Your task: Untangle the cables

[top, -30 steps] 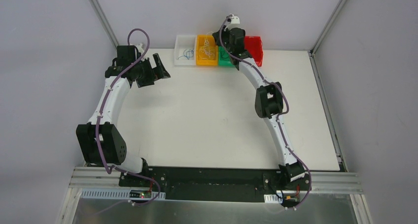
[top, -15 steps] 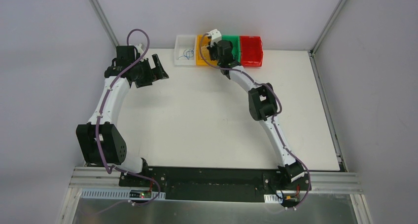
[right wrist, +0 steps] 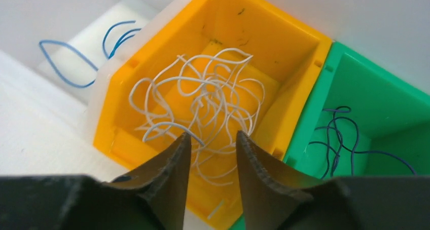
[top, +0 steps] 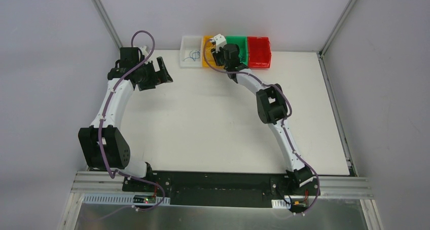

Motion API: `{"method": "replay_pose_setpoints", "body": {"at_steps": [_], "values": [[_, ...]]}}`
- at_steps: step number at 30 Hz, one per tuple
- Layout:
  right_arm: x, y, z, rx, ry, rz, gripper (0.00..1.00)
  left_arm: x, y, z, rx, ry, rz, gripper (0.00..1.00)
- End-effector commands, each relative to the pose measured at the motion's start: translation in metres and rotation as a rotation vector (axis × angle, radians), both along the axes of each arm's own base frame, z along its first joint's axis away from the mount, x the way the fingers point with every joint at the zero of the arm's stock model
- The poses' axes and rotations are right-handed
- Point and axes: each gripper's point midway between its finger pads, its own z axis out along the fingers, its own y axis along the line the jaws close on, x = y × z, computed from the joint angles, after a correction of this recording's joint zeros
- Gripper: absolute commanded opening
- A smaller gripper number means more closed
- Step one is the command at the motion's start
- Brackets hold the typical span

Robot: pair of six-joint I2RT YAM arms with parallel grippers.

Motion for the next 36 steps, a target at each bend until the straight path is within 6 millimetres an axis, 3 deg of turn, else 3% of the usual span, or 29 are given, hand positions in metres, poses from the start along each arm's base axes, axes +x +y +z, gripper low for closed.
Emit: {"method": "replay_pose_setpoints", "body": {"at_steps": [1,6,10,15,20,24,27,30,33,36], "values": [[-0.014,-0.005,0.108,0.055,-0.134,0.047,0.49,-0.001,0.008,0.01,0.039,-0.021,-0.008,0.99],[-0.047,-0.019,0.124,0.007,-0.078,0.124,0.79,-0.001,0.008,0.012,0.052,-0.017,-0.027,0.99],[-0.074,-0.026,0.129,-0.012,0.0,0.19,0.94,-0.002,0.007,0.016,0.058,-0.028,-0.053,0.99],[-0.112,-0.041,0.148,0.01,0.155,0.258,0.99,-0.008,0.002,0.027,0.072,0.006,-0.144,0.99],[-0.144,-0.089,0.187,0.168,0.339,0.155,0.99,-0.022,-0.005,0.022,0.059,0.195,-0.304,0.99],[-0.166,-0.148,0.206,0.32,0.488,0.001,0.99,-0.032,-0.005,0.008,0.053,0.354,-0.366,0.99],[-0.188,-0.2,0.189,0.399,0.636,-0.136,1.0,-0.022,0.002,0.004,0.081,0.369,-0.349,0.99],[-0.217,-0.256,0.162,0.416,0.698,-0.27,0.99,-0.013,-0.009,0.008,0.013,0.344,-0.341,0.99],[-0.247,-0.301,0.121,0.423,0.78,-0.392,0.99,-0.001,-0.014,0.002,-0.003,0.311,-0.284,0.99],[-0.278,-0.328,0.078,0.423,0.862,-0.473,0.99,0.002,-0.016,-0.016,0.096,0.309,-0.247,0.99]]}}
